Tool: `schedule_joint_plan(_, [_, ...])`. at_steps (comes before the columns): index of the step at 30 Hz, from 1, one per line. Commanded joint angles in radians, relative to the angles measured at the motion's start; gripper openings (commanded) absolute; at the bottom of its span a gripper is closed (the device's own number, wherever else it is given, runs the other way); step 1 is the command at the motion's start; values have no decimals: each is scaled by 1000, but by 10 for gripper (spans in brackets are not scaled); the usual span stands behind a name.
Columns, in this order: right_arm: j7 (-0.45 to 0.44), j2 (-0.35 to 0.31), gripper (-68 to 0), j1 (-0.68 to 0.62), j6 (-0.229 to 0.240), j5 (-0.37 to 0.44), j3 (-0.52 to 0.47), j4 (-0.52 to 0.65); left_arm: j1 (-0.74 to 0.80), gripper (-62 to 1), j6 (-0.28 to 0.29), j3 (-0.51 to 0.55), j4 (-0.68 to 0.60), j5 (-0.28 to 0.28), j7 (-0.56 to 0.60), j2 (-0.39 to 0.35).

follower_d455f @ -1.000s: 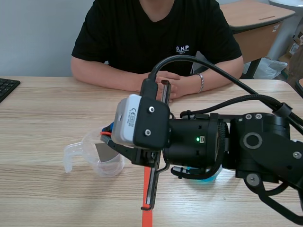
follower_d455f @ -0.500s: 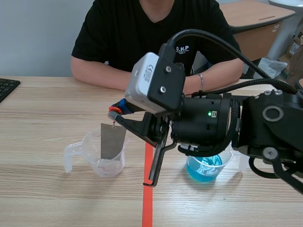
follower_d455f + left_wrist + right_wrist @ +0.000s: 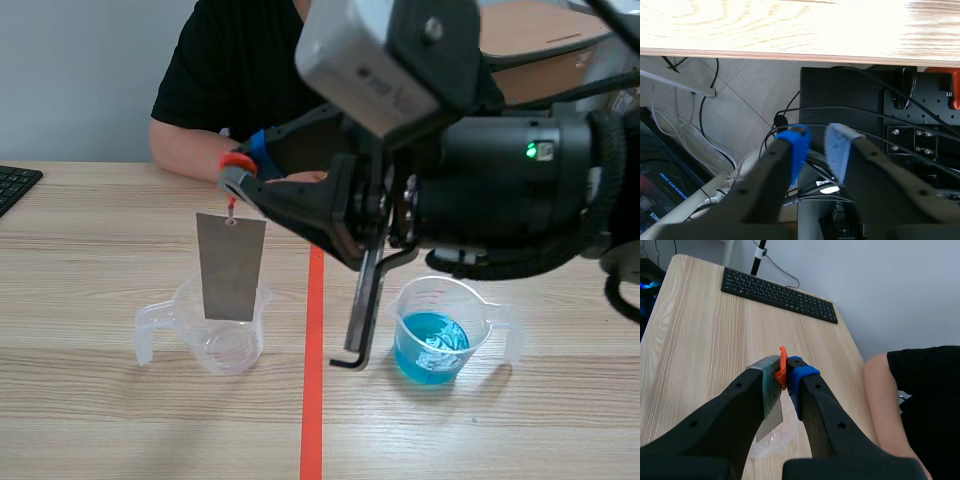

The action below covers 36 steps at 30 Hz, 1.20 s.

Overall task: Do the redox reaction experiment.
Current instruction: 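Move the plate over the blue solution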

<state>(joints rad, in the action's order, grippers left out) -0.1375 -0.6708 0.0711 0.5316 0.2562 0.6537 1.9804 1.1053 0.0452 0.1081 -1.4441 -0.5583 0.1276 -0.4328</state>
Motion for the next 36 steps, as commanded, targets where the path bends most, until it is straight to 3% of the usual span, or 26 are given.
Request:
schedule_joint_plan(1, [-6, -37, -660, 11, -11, 39, -29, 22, 13, -565, 2, 8, -18, 0, 10, 3])
schedule_joint_plan(11, [5, -227, -660, 1, -10, 206, -157, 75, 13, -566, 2, 8, -18, 0, 10, 3])
schedule_joint_plan(17, [4, -301, -660, -109, -6, 246, -304, 75, 13, -566, 2, 8, -18, 0, 10, 3])
schedule_joint_plan(20, [4, -304, -660, -189, -2, 246, -409, 75, 13, -566, 2, 8, -18, 0, 10, 3])
schedule_joint_plan(26, [-7, -294, -660, -351, 93, 252, -641, 75, 13, -566, 2, 8, -18, 0, 10, 3])
schedule_joint_plan(31, [-4, -237, -660, -467, 170, 252, -808, 75, 13, -566, 2, 8, -18, 0, 11, 3])
schedule_joint_plan(36, [-3, -171, -660, -561, 214, 245, -940, 75, 13, -566, 2, 8, -18, 0, 11, 3])
